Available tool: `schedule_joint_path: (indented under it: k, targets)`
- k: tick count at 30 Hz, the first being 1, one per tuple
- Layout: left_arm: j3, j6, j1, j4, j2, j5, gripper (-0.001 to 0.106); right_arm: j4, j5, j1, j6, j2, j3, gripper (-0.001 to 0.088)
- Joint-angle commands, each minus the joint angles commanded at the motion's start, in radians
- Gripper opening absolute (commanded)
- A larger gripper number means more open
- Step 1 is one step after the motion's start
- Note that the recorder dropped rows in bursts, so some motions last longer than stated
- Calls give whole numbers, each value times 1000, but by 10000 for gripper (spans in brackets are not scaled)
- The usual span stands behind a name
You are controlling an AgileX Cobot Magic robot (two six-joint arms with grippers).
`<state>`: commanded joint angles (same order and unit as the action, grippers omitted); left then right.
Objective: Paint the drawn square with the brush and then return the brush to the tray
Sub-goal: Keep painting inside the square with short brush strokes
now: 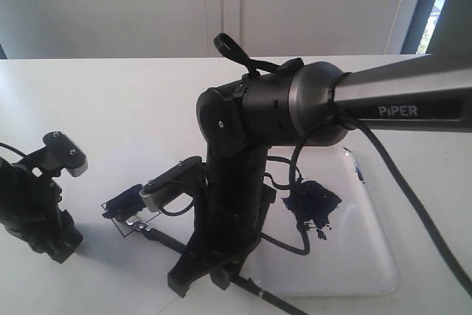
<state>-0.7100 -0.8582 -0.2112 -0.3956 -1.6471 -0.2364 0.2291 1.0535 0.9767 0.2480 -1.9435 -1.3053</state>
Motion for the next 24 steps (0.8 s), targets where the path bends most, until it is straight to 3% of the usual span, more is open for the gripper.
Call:
schedule_joint_path:
  k: [14,24]
  targets:
    - [0,6,0,0,0,4,497,-2,8,0,-1,7,0,0]
    - [0,10,0,0,0,4,497,-100,51,0,-75,50,0,0]
